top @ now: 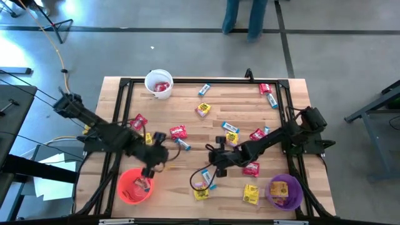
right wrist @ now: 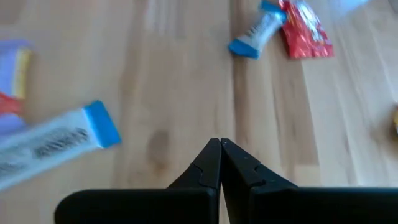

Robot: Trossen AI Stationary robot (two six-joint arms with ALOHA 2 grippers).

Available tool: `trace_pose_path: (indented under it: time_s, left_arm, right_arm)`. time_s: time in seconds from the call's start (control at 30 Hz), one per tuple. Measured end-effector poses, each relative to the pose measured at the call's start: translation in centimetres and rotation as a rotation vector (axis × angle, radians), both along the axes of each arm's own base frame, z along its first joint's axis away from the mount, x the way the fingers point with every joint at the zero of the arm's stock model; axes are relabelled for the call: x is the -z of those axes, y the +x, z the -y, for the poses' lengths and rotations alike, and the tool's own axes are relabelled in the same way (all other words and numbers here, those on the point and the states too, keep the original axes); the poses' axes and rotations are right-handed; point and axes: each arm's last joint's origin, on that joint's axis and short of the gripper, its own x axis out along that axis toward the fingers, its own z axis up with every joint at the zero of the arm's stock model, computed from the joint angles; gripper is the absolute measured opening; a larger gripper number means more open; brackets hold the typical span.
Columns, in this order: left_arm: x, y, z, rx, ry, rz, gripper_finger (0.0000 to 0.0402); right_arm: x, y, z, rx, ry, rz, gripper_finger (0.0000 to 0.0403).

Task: Sort candy
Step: Put the red candy into the white bucket

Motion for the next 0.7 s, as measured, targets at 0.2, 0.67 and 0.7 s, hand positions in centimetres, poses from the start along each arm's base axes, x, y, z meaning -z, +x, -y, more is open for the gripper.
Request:
trace_pose_path:
  time_s: [0.2,0.67,0.7]
  left_arm:
    - [3.5,1.4,-2.7,-0.008,0.012,0.047,0.0001]
    - [10.8,1.1,-5.7,-0.030,-0.134,0.402,0.0000]
    - [10.9,1.1,-5.9,-0.036,-0.141,0.436,0.0000]
  right_arm:
    - [0.5,0.1,0.8,0.023,0.015,0.020,0.0000]
    - [0.7,-4.6,1.2,0.069,0.201,0.072,0.0000]
    - [-0.1,-5.2,1.2,0.091,0.203,0.056,0.0000]
